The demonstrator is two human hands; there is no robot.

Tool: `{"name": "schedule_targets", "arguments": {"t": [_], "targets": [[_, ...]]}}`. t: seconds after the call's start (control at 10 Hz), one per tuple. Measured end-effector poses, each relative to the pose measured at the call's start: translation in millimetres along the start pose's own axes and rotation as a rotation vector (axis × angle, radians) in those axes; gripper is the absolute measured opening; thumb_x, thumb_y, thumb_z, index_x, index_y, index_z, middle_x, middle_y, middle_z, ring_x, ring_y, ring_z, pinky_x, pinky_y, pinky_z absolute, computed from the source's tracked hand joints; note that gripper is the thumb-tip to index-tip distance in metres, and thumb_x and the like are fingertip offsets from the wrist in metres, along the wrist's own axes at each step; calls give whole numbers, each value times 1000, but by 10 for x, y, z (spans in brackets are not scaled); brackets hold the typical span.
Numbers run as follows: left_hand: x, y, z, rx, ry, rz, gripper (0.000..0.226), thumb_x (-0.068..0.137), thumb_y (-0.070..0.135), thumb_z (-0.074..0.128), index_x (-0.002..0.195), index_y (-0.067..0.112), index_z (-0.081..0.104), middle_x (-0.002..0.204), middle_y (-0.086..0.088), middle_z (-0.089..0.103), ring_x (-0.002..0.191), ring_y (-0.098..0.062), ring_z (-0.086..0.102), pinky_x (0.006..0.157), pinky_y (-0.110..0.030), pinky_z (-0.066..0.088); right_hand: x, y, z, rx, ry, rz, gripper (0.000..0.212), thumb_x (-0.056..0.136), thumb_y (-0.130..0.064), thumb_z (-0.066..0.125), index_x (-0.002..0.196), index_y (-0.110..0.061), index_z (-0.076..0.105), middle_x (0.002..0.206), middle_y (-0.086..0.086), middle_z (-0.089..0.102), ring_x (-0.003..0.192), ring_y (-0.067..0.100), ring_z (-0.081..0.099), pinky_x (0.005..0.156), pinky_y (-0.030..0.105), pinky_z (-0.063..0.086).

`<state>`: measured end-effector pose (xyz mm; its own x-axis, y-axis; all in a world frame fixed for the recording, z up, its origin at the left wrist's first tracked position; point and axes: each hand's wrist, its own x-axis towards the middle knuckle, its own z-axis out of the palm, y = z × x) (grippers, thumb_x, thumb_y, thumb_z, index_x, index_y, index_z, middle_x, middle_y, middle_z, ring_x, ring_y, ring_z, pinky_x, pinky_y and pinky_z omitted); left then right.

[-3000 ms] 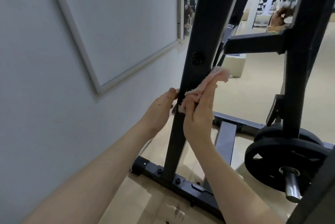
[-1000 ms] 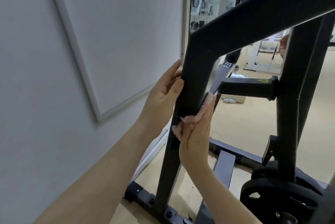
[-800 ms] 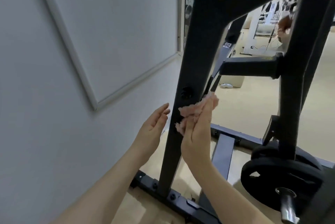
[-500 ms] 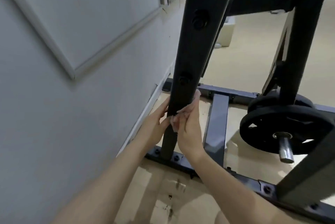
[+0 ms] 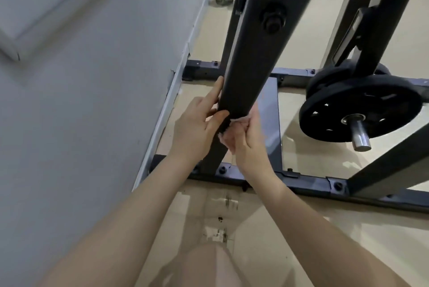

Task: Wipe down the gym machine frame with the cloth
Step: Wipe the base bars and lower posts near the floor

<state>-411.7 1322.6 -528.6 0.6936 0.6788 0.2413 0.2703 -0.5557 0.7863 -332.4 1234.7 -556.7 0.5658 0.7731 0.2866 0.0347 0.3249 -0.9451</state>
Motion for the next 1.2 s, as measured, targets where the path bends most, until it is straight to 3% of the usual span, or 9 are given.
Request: {"name": "schedule_targets", "arguments": {"t": [0.1, 0.2, 0.4, 0.6, 0.7, 0.8, 1.0, 1.1, 1.2], "targets": [[-12, -14, 62, -45, 52, -17, 48, 96, 27, 49, 143, 32, 38, 125, 7, 58, 107, -1, 56, 89, -20, 47, 94, 2, 39, -69, 59, -238, 46, 103, -16, 34, 146, -12, 17, 126, 14, 49, 109, 17, 59, 82, 25, 53], [-49, -58, 121, -133, 139, -69, 41, 93, 32, 55, 133, 36, 48, 113, 32, 56, 92, 15, 55, 78, -6, 43, -17, 282, 98, -153, 143, -27, 33, 105, -33, 27, 133, -19, 37, 98, 4, 59, 86, 12, 60, 71, 23, 54], [-324, -309, 252, -715, 259, -440, 19, 91, 32, 57, 107, 44, 57, 119, 17, 61, 112, -5, 58, 97, -27, 48, -304, 516, -60, -436, 41, 105, 39, 102, -13, 40, 137, -31, 36, 99, -17, 58, 84, -1, 60, 73, 16, 52], [-569, -695, 546, -472, 79, -685, 50, 97, 9, 44, 140, 36, 39, 144, 4, 42, 121, -8, 45, 95, -25, 37, -175, 635, -143, -500, 1, -114, 55, 93, -32, 46, 137, -52, 19, 125, -13, 50, 106, 4, 59, 81, 20, 54], [-618, -885, 726, -450, 46, -698, 56, 95, 2, 47, 143, 28, 34, 142, 0, 44, 124, -17, 49, 93, -27, 46, -378, 1258, -51, -372, 16, 361, 49, 97, -26, 50, 142, -24, 29, 115, 5, 53, 108, 15, 57, 98, 34, 47], [-675, -1037, 861, -373, 37, -609, 41, 96, 6, 48, 121, 38, 45, 113, 19, 58, 91, 14, 59, 67, -3, 46, -441, 1612, 5, 0, 61, 666, 38, 99, -37, 45, 132, -19, 47, 106, 4, 59, 117, 14, 53, 111, 31, 33], [-636, -1389, 1045, -210, 151, -506, 34, 92, 13, 56, 105, 43, 54, 79, 38, 60, 79, 19, 58, 56, -1, 43, -549, 2119, -75, -87, 111, 486, 32, 100, -38, 43, 131, -37, 49, 120, -3, 64, 107, 6, 61, 88, 14, 49], [-624, -1454, 1001, -120, 137, -498, 31, 91, 24, 57, 115, 42, 59, 84, 40, 60, 82, 19, 58, 60, 1, 43, -516, 2320, -71, -59, 92, 695, 40, 96, -46, 50, 121, -15, 55, 103, 3, 62, 99, 15, 59, 89, 24, 47], [-606, -1439, 948, -87, 113, -492, 31, 89, 23, 58, 116, 37, 62, 82, 41, 61, 79, 17, 58, 62, 3, 41, -515, 2016, -124, -336, -17, 526, 49, 98, -13, 52, 143, -15, 34, 131, 9, 54, 120, 24, 54, 103, 41, 43]]}}
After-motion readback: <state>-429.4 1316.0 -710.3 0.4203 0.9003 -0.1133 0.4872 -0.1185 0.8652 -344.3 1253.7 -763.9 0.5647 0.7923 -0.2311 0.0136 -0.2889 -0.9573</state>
